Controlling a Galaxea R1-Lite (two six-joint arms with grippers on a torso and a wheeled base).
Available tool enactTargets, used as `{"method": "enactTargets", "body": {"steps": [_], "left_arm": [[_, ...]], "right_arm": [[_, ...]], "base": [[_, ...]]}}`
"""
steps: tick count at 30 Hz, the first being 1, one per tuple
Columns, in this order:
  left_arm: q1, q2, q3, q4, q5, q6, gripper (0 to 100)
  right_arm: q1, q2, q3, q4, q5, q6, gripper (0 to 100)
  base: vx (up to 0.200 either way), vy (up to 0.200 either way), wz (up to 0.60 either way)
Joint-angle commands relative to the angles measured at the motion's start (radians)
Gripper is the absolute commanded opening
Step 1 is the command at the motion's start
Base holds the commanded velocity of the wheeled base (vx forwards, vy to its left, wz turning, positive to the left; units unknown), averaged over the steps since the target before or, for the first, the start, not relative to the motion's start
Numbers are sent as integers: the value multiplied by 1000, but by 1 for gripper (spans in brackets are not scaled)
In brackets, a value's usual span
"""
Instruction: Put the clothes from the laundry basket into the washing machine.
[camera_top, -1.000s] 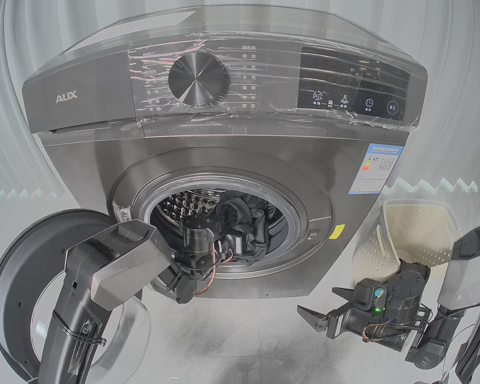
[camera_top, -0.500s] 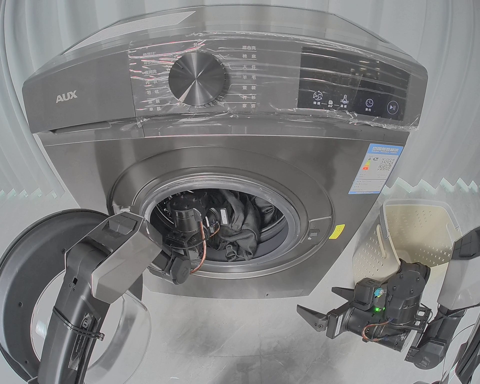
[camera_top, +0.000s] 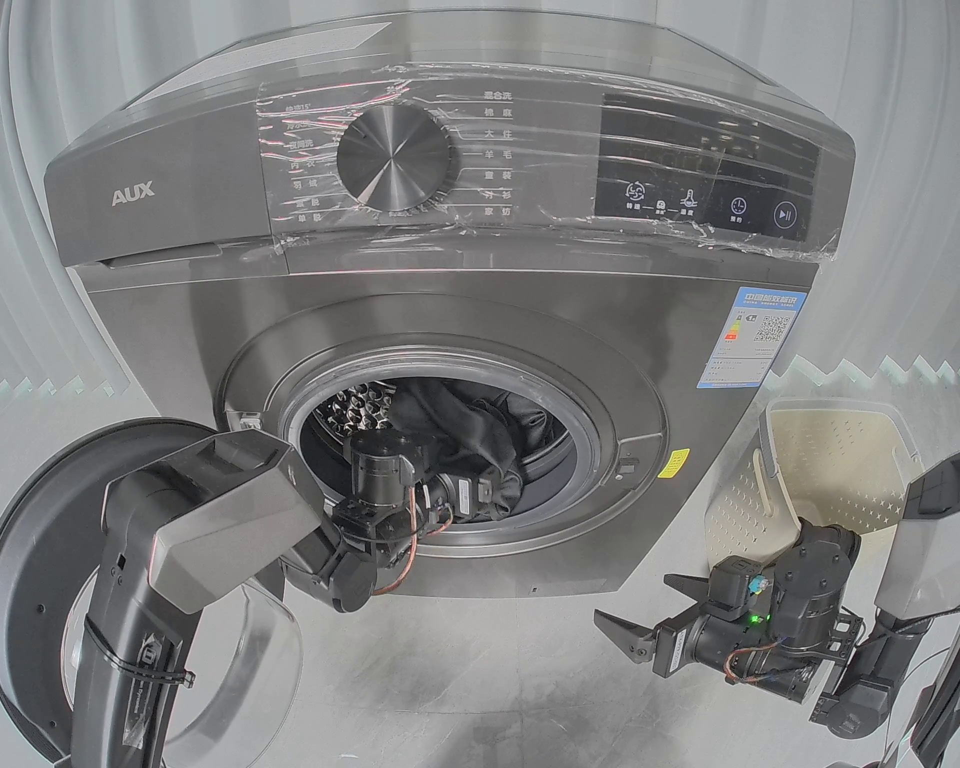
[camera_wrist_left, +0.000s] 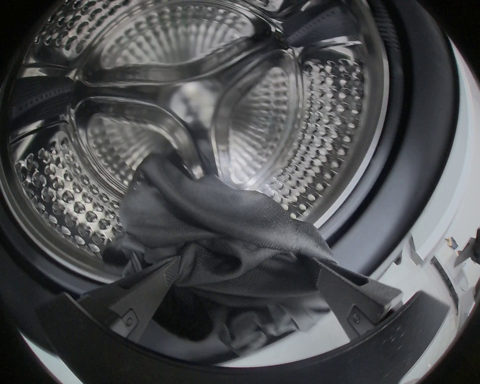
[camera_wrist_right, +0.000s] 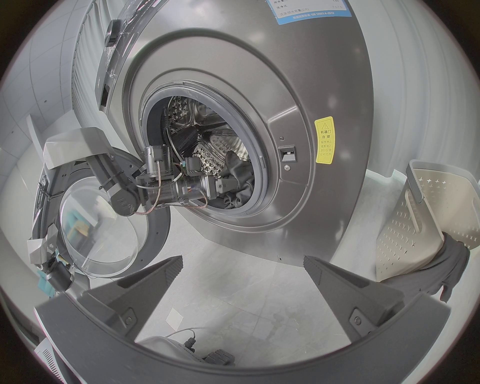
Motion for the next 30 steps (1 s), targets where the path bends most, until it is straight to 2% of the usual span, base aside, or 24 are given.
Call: {"method": "enactTargets", "body": {"steps": [1,5,11,12,14,21,25,26,30], "left_arm": [[-36,-53,95,2,-43,1,100],[-35,5,79,-8,-43,16,100],[-30,65,47,-10,-41,20,100],[-29,71,46,-11,-38,25,0],[-27,82,46,-22,-38,37,0],[-13,89,-40,-41,-10,34,0],[17,88,-114,-42,23,31,0],[34,88,-172,-44,51,28,0],[68,89,-278,-44,88,25,0]], "right_arm": [[0,-1,1,-1,0,-1,100],[0,0,-1,-1,0,-1,100],[2,0,-1,-1,0,1,100],[2,0,-1,-1,0,1,100],[2,0,-1,-1,0,1,100],[3,4,-1,-1,0,1,100],[3,4,-1,-1,0,1,100],[3,4,1,-1,0,1,100],[3,4,-1,-1,0,1,100]], "base": [[0,0,0],[0,0,0],[0,0,0],[0,0,0],[0,0,0],[0,0,0],[0,0,0],[0,0,0],[0,0,0]]}}
